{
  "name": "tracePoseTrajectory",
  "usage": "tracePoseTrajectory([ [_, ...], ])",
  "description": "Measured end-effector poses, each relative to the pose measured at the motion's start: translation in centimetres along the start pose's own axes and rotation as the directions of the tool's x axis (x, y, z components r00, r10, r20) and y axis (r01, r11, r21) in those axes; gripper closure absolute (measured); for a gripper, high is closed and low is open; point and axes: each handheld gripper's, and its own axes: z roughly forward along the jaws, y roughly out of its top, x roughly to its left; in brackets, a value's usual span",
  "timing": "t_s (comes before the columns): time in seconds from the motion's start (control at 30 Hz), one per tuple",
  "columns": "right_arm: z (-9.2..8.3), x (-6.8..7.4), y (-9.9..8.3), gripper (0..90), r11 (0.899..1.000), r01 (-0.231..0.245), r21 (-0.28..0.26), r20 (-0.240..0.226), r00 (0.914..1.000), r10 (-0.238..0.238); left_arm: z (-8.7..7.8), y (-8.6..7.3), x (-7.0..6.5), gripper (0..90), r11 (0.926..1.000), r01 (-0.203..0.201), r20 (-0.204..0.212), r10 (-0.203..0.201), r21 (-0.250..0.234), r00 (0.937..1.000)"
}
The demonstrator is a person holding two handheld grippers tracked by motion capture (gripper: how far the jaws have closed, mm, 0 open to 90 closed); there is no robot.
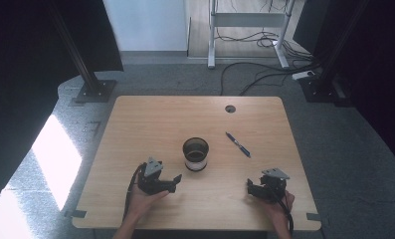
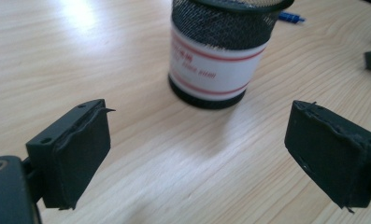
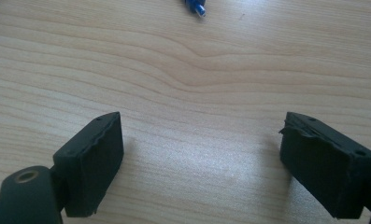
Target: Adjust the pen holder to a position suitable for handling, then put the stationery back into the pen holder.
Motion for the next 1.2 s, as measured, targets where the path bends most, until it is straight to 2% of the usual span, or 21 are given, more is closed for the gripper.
tracePoseTrajectory([
  [0.33,0.1,0.0,0.1,12.4,1.000,0.003,0.002,-0.001,1.0000,-0.003,-0.4,-0.7,1.3,9.1,0.9999,0.011,-0.026,-0.011,0.012,0.9996],
  [0.47,0.1,0.0,0.1,12.6,1.000,0.006,0.001,-0.003,1.0000,-0.006,-0.6,-1.0,1.8,10.4,0.9993,0.036,-0.029,-0.035,0.013,0.9990],
  [0.63,0.0,-0.2,0.1,13.4,1.000,0.017,0.004,-0.020,0.9996,-0.017,-0.7,-0.9,1.9,10.4,0.9993,0.037,-0.032,-0.037,0.010,0.9988],
  [0.73,-0.1,-0.1,0.1,14.6,1.000,0.024,0.007,-0.015,0.9996,-0.024,-0.5,-1.0,1.9,10.5,0.9989,0.039,-0.028,-0.039,0.024,0.9989],
  [0.83,-0.2,0.1,0.2,16.0,0.999,0.039,-0.007,-0.001,0.9992,-0.039,-0.4,-1.2,1.9,10.5,0.9987,0.039,-0.030,-0.038,0.033,0.9988],
  [0.97,-0.4,0.3,0.3,17.9,0.999,0.043,-0.028,-0.004,0.9991,-0.043,-0.7,-1.1,1.9,12.0,0.9991,0.042,-0.035,-0.041,0.013,0.9986],
  [1.13,-0.8,0.7,0.7,21.5,0.998,0.039,-0.056,-0.019,0.9990,-0.040,-0.7,-1.1,1.9,12.6,0.9985,0.050,-0.030,-0.050,0.020,0.9983],
  [1.2,-0.8,0.9,0.9,22.6,0.998,0.039,-0.057,-0.033,0.9986,-0.041,-1.0,-0.8,1.7,13.4,0.9985,0.054,-0.026,-0.054,0.008,0.9982],
])
